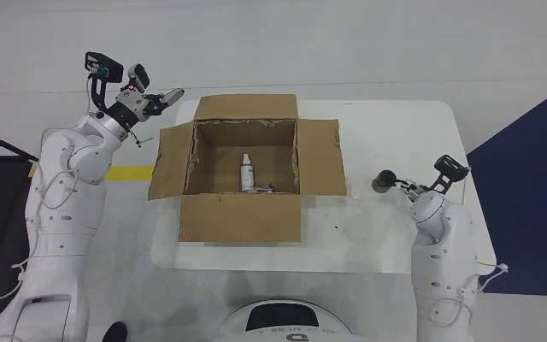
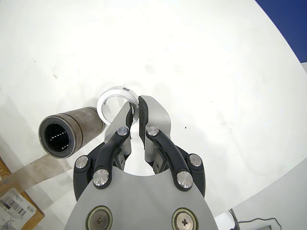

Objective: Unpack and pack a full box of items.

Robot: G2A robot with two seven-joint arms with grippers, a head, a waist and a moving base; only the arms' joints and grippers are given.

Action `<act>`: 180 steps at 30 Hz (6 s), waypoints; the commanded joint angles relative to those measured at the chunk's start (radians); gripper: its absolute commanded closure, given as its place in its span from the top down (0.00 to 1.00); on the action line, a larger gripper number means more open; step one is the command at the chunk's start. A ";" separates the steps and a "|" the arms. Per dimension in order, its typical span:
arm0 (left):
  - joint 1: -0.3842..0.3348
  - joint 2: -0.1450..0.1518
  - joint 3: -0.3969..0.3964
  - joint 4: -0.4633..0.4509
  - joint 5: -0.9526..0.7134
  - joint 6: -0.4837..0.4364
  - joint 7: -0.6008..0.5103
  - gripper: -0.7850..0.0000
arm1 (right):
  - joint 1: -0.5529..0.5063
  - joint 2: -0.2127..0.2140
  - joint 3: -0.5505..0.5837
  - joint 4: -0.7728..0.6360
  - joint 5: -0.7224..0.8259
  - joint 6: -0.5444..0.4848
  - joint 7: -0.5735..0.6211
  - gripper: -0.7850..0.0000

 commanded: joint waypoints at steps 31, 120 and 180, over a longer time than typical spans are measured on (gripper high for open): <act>0.000 0.000 0.000 0.000 0.000 0.000 0.000 1.00 | 0.132 -0.012 -0.346 -0.248 0.284 -0.442 -0.075 0.47; 0.000 0.000 0.000 0.000 0.000 0.000 0.000 1.00 | 0.293 -0.114 -0.754 0.112 0.136 -0.397 -0.596 0.00; 0.000 0.000 0.000 0.000 0.000 0.000 0.000 1.00 | 0.197 0.013 0.012 0.302 0.042 -0.178 -0.336 0.00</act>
